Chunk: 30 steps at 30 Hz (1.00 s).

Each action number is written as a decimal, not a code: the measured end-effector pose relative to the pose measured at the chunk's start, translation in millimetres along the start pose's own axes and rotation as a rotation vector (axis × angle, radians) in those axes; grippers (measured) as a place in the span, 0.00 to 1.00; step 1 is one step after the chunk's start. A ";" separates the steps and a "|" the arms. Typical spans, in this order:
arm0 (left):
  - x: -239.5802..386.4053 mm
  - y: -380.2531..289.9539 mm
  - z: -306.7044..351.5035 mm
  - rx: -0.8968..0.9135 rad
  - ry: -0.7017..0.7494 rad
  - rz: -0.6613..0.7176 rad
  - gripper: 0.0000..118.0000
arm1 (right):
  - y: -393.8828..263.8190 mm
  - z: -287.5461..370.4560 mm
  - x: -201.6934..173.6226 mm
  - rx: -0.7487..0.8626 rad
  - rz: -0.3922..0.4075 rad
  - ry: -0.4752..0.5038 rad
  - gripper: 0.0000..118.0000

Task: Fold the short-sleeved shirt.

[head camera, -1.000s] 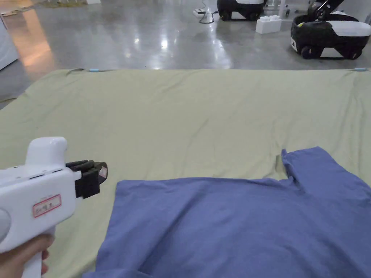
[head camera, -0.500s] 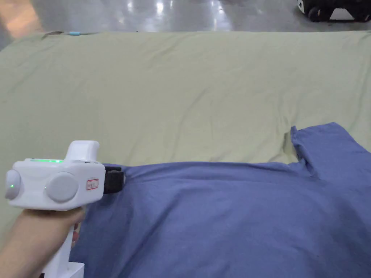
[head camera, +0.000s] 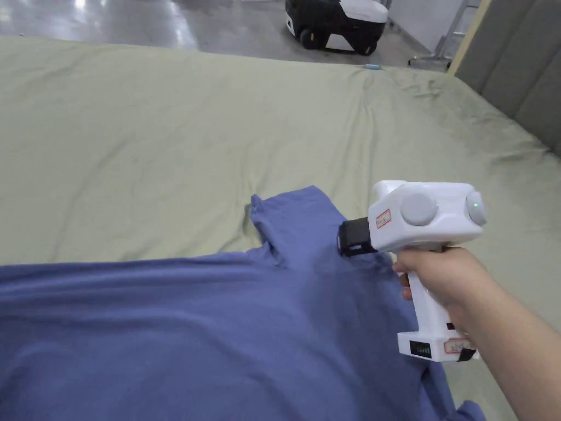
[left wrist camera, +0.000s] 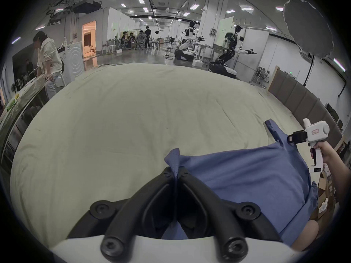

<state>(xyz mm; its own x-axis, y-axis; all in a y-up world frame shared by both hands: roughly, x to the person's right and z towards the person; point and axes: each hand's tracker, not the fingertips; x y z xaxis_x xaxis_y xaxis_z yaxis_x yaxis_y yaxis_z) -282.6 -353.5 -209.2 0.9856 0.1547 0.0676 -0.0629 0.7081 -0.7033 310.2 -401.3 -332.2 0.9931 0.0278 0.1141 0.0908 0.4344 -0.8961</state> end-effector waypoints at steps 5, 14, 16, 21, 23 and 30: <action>0.7 -2.7 6.3 -0.015 -0.008 0.002 0.00 | -16.5 22.1 5.6 0.098 0.020 0.059 0.03; 1.8 25.3 74.3 0.122 -0.008 -0.023 0.00 | -25.9 140.9 13.2 0.355 0.050 0.091 0.03; 1.7 38.2 88.7 0.158 -0.015 -0.017 0.00 | -20.3 165.2 11.0 0.374 0.042 0.106 0.03; 8.7 61.2 124.4 0.232 -0.015 -0.046 0.00 | -10.7 212.4 4.6 0.450 0.060 0.106 0.03; 11.1 65.1 134.6 0.252 -0.015 -0.051 0.00 | -8.4 227.8 4.2 0.482 0.055 0.113 0.03; 5.3 48.8 145.5 0.242 -0.019 -0.046 0.00 | -29.8 244.6 2.4 0.521 0.060 0.141 0.03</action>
<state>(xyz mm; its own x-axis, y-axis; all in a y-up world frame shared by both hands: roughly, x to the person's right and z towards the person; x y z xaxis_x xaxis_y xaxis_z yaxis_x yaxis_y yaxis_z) -303.3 -217.9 -140.2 0.9854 0.1295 0.1107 -0.0557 0.8589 -0.5091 291.7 -194.0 -200.3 0.9990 -0.0386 -0.0216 0.0197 0.8257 -0.5638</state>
